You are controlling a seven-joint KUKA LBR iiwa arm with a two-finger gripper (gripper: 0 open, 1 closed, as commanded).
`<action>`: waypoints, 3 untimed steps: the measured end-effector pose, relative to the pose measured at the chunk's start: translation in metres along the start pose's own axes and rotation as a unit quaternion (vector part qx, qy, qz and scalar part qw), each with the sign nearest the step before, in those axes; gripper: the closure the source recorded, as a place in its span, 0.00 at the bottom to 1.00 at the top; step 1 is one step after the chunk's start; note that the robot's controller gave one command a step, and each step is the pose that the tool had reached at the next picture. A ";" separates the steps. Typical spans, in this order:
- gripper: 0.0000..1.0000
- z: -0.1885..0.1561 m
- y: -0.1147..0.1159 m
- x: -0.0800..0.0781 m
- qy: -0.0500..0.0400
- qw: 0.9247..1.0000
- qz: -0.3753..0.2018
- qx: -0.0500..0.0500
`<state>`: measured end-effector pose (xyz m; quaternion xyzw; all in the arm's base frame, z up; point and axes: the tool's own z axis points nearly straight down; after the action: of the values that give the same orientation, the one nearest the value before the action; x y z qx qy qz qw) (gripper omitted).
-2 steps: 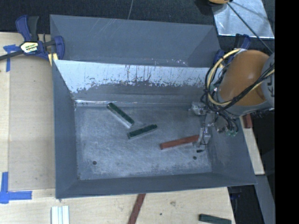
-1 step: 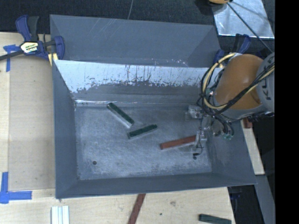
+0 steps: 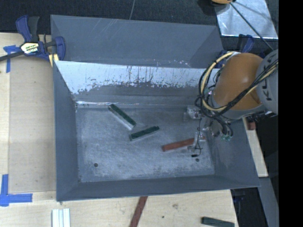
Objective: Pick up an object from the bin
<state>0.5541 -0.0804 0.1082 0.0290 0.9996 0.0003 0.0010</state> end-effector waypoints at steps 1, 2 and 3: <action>0.00 0.037 0.004 0.013 0.000 1.000 0.017 0.000; 1.00 0.037 0.021 0.020 0.000 0.998 0.064 0.000; 1.00 0.037 0.021 0.020 0.000 0.998 0.064 0.000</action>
Offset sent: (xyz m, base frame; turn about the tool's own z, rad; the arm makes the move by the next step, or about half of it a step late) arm -0.0197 0.0215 -0.0382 0.1302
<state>0.5355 -0.0586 0.0708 0.0929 0.9957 0.0005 0.0010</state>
